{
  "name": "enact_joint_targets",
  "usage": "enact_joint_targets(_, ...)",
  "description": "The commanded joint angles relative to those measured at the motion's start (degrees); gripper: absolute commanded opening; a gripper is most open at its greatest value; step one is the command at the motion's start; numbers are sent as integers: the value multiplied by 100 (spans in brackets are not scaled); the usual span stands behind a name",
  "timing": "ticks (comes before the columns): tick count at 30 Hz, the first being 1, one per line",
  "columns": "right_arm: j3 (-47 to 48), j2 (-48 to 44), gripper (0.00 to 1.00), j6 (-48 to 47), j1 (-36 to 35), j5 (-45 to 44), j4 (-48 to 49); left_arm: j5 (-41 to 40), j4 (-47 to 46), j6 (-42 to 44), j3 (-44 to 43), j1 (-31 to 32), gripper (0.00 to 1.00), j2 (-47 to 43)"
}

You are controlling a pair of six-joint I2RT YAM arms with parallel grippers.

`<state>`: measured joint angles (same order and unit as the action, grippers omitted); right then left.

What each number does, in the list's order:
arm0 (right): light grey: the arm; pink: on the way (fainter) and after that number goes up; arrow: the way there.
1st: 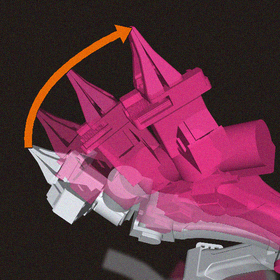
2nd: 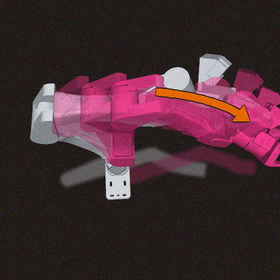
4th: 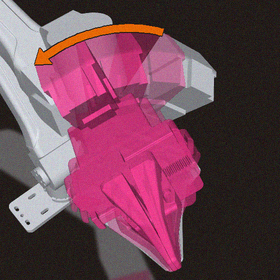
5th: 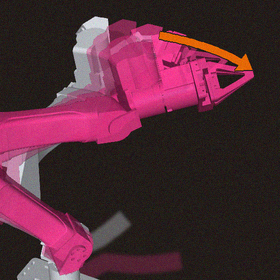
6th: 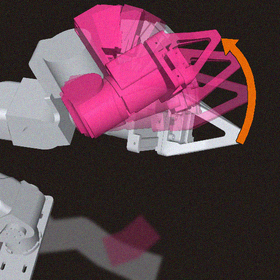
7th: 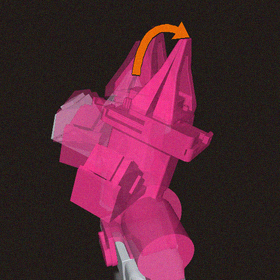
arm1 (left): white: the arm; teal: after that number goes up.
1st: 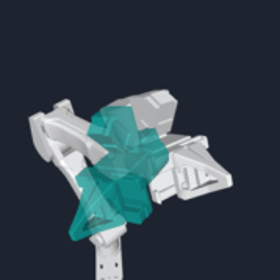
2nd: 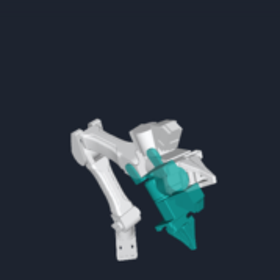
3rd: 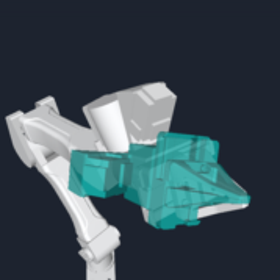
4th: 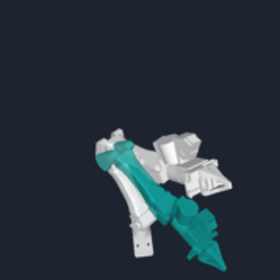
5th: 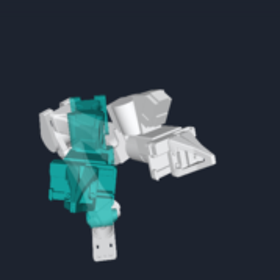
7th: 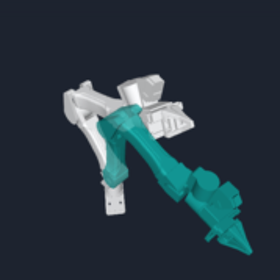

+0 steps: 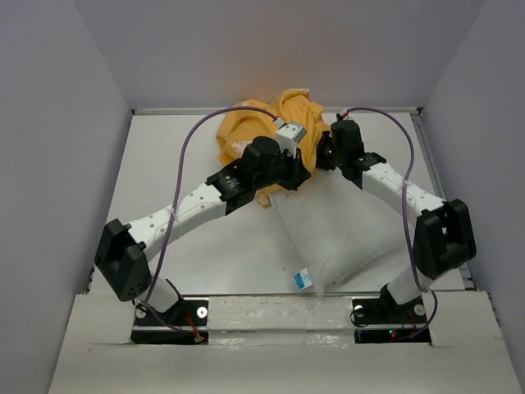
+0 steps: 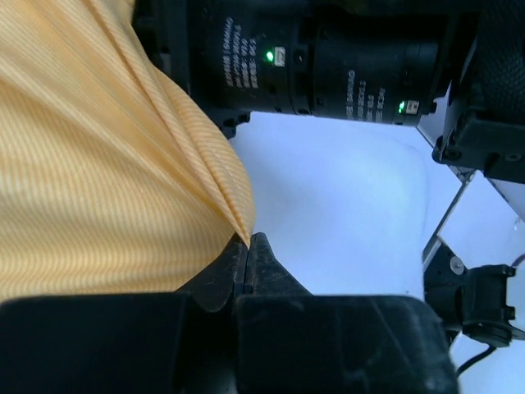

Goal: Put the pillow into the pillowcase

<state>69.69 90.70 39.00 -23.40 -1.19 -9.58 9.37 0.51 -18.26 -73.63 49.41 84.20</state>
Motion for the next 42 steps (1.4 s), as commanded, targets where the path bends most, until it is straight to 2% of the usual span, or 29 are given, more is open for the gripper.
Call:
enact_joint_targets(1, 554, 456, 0, -226, 791, -268, 704, 1654, -832, -738, -56, 236, 0, 385)
enact_joint_targets(3, 572, 554, 0, -296, 854, -233, 625, 1866, -1150, -793, -55, 297, 0, 500)
enact_joint_targets(4, 563, 554, 0, -358, 933, -215, 607, 1650, -1080, -741, -108, 306, 0, 535)
enact_joint_targets(5, 476, 459, 7, -411, 934, -171, 598, 1378, -871, -531, -99, 315, 9, 475)
enact_joint_targets(6, 440, 388, 17, -472, 934, -119, 598, 1001, -764, -390, -47, 315, 22, 378)
enact_joint_targets(7, 414, 300, 35, -638, 934, -57, 572, 223, -676, -302, 171, 315, 47, 247)
enact_joint_targets(8, 388, 204, 43, -709, 934, -31, 511, -116, -658, -231, 347, 306, 57, -129)
enact_joint_targets(9, 292, -84, 57, -780, 934, -22, 458, -867, -649, -100, 523, 315, 66, -367)
enact_joint_targets(10, 221, -244, 62, -928, 934, 13, 440, -1362, -649, -90, 951, 315, 77, -831)
enact_joint_targets(11, 186, -402, 66, -930, 934, 66, 379, -1689, -649, -99, 955, 306, 80, -835)
enact_joint_targets(12, 168, -543, 69, -1086, 934, 66, 300, -2032, -684, -116, 1469, 298, 82, -1297)
enact_joint_targets(13, 72, -857, 74, -1175, 934, 336, 151, -2531, -728, -238, 1761, 298, 83, -1493)
enact_joint_targets(15, -43, -1149, 78, -1369, 934, 505, 27, -2816, -929, -449, 2640, 158, 84, -2012)
enact_joint_targets(17, -253, -1536, 79, -1456, 934, 839, -122, -2748, -1236, -880, 3542, -175, 83, -2214)
enact_joint_targets(19, -438, -1887, 79, -1483, 934, 1199, -166, -2537, -1859, -1074, 4012, -404, 81, -2154)
enact_joint_targets(21, -693, -2055, 79, -1553, 741, 1340, -201, -2379, -2430, -970, 4286, -694, 79, -1734)
enact_joint_targets(23, -781, -2143, 79, -1780, 443, 1323, -271, -2307, -2678, -637, 4042, -766, 79, -1069)
enact_joint_targets(25, -642, -2100, 79, -1948, -137, 929, -561, -2299, -2951, -48, 3778, -810, 76, -574)
enact_joint_targets(28, -352, -1872, 79, -2265, -804, 403, -807, -2475, -3276, 402, 3259, -880, 74, 279)
enact_joint_targets(33, -79, -1319, 80, -2511, -1272, -90, -957, -2115, -4127, 525, 2811, -1047, 74, 1105)
enact_joint_targets(36, 18, -1046, 80, -2538, -1421, -460, -1037, -2297, -4261, 866, 2485, -1135, 73, 1519)
enact_joint_targets(40, 123, -809, 82, -2590, -1554, -1029, -1220, -2466, -4253, 1009, 2098, -1319, 60, 1924)
enact_joint_targets(41, 280, -625, 83, -2643, -1623, -1215, -1300, -2492, -4287, 1000, 2089, -1354, 44, 1924)
enact_joint_targets(42, 351, -519, 84, -2670, -1676, -1556, -1405, -2484, -4392, 1017, 2115, -1355, 33, 1907)
